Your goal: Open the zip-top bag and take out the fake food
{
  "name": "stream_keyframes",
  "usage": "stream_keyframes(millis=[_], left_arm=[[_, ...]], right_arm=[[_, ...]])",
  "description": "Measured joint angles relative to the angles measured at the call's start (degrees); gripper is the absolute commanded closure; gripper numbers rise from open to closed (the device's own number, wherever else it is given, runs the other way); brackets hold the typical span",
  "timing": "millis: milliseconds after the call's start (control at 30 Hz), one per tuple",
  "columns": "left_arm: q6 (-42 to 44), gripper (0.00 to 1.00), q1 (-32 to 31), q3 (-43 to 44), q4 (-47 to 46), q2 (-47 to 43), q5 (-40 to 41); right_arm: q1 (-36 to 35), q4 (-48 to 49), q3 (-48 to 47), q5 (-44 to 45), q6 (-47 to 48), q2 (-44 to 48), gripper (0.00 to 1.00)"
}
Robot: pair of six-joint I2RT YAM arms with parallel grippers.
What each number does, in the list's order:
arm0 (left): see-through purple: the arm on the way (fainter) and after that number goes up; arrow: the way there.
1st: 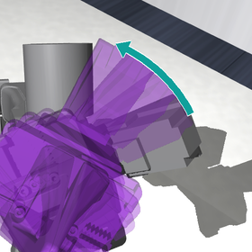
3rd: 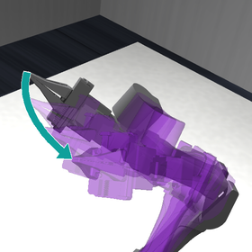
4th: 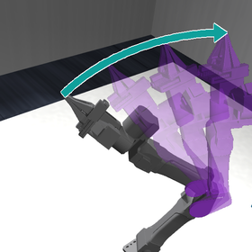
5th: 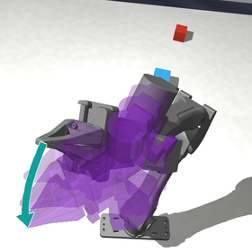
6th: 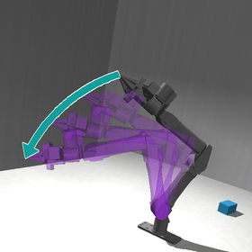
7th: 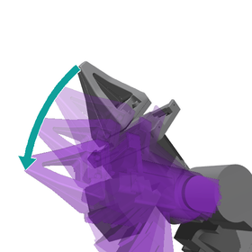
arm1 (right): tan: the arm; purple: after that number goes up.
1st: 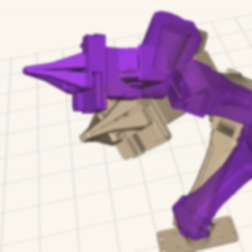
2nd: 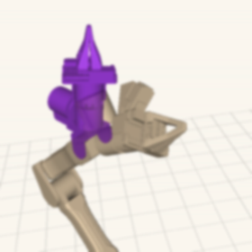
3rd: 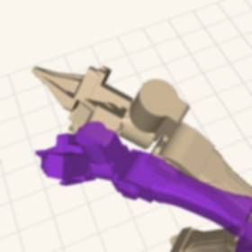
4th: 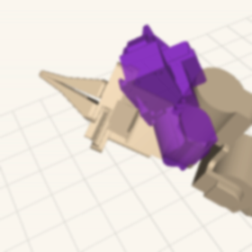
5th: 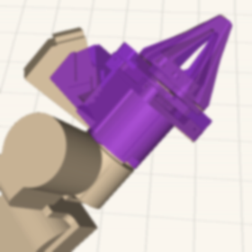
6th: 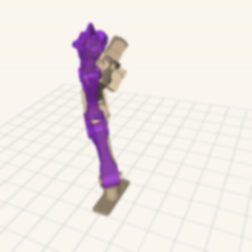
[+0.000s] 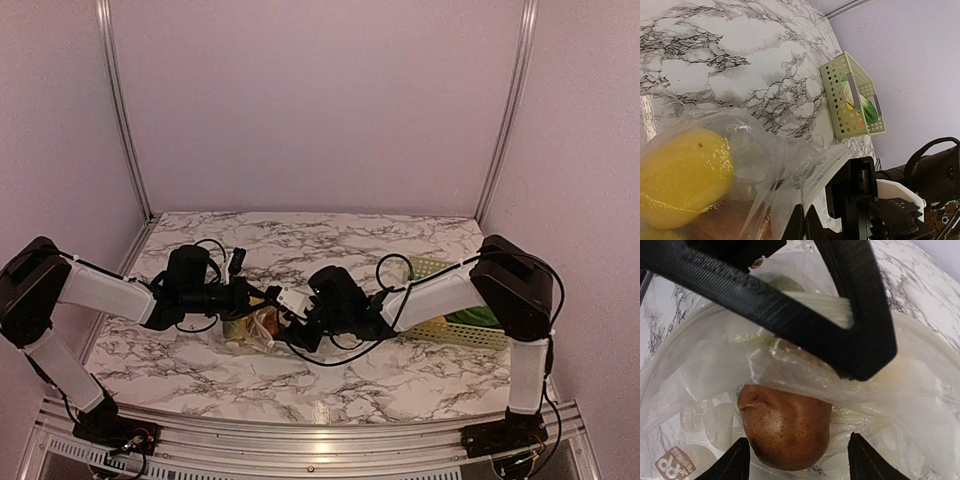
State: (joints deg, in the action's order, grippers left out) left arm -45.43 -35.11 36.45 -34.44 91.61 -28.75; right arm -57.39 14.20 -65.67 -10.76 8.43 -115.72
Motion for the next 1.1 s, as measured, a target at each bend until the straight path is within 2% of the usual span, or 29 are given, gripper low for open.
stream_keyframes(millis=[100,300,433,633,767,1100], left_arm=[[0.00,1.00,0.00,0.00,-0.07,0.33,-0.13],[-0.02,1.00,0.04,-0.09,-0.46,1.18,-0.26],[-0.02,1.00,0.20,-0.11,-0.57,1.36,-0.33],[0.00,1.00,0.50,-0.11,-0.68,1.36,-0.50],[0.22,1.00,1.31,-0.11,-0.63,1.36,-0.74],[1.05,1.00,1.88,0.13,-1.33,1.36,-0.74]], right_arm=[[0.00,0.39,-0.46,-0.09,-0.22,-0.92,0.22],[-0.15,1.31,-2.78,-0.07,-0.22,-3.28,0.22],[-0.37,1.95,-4.48,-0.04,-0.26,-4.87,0.34],[-0.61,2.01,-5.07,-0.04,0.09,-5.62,0.57],[-0.61,1.44,-3.80,0.57,0.37,-4.07,0.62],[-0.63,-1.62,2.51,2.49,0.37,6.95,0.70]])
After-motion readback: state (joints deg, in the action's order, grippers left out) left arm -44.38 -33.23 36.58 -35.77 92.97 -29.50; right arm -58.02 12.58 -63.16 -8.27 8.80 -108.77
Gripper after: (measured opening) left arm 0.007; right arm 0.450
